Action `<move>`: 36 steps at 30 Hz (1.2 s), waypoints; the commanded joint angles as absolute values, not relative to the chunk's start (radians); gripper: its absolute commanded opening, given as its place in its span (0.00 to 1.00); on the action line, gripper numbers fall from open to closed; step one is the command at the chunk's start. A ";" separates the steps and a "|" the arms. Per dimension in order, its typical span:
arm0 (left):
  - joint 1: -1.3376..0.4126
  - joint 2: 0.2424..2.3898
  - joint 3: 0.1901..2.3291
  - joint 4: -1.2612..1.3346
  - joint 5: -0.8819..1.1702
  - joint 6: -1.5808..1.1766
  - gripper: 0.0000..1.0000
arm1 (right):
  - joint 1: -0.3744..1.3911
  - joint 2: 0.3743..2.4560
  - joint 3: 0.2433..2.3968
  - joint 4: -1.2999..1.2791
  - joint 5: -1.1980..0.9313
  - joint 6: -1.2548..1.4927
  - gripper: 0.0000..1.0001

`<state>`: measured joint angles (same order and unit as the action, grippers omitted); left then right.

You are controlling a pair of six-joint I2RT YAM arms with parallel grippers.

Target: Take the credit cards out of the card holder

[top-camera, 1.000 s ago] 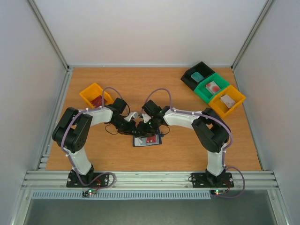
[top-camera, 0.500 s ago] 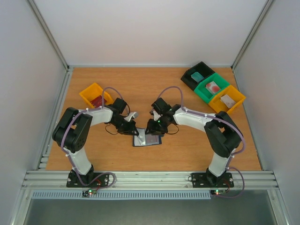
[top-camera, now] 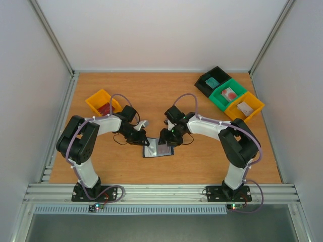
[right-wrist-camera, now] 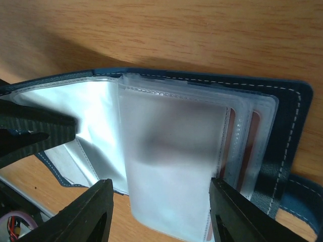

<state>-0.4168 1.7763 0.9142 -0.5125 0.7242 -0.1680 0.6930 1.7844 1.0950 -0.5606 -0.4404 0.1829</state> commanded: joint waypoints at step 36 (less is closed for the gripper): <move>-0.421 1.732 0.923 -0.516 0.719 -0.143 0.36 | 0.764 1.870 1.185 -0.364 -0.704 0.191 0.63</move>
